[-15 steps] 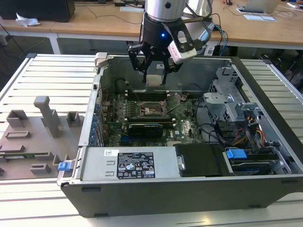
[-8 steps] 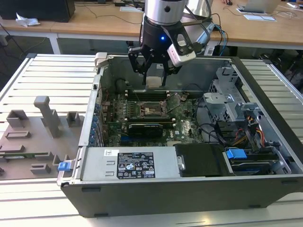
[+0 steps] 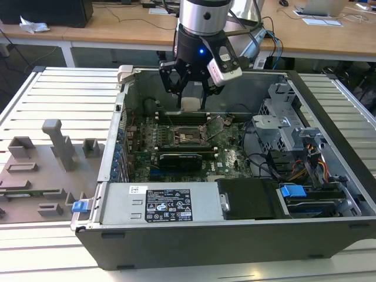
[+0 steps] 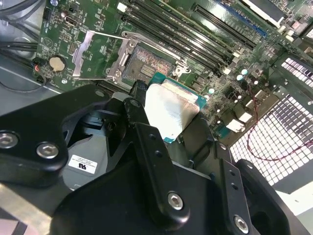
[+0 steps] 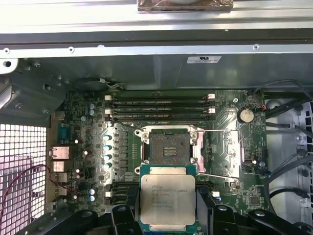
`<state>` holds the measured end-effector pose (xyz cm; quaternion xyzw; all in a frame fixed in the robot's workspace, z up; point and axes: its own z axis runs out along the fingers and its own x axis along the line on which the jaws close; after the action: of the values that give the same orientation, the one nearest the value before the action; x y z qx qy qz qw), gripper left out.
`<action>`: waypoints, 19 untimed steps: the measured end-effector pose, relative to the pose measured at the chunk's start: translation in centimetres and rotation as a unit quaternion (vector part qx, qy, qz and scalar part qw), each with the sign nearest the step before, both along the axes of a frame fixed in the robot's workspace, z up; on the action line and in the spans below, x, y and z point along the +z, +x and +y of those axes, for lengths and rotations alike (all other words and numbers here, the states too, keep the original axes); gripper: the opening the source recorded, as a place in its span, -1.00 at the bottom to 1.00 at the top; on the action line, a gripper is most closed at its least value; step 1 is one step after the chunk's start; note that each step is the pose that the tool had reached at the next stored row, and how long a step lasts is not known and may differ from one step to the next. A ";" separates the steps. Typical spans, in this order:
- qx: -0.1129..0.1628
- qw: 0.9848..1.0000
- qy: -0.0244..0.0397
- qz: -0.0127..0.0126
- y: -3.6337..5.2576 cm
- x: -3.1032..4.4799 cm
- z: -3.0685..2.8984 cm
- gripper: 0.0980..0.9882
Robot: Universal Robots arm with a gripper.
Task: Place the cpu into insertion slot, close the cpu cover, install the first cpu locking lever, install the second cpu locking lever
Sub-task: 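Place the cpu into insertion slot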
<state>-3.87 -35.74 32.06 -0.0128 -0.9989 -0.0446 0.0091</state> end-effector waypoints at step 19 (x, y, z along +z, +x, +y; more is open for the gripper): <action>0.000 1.000 0.000 0.000 0.00 -0.77 0.00 0.00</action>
<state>-3.87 -35.74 31.29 -0.0128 -0.9989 -0.0445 0.0091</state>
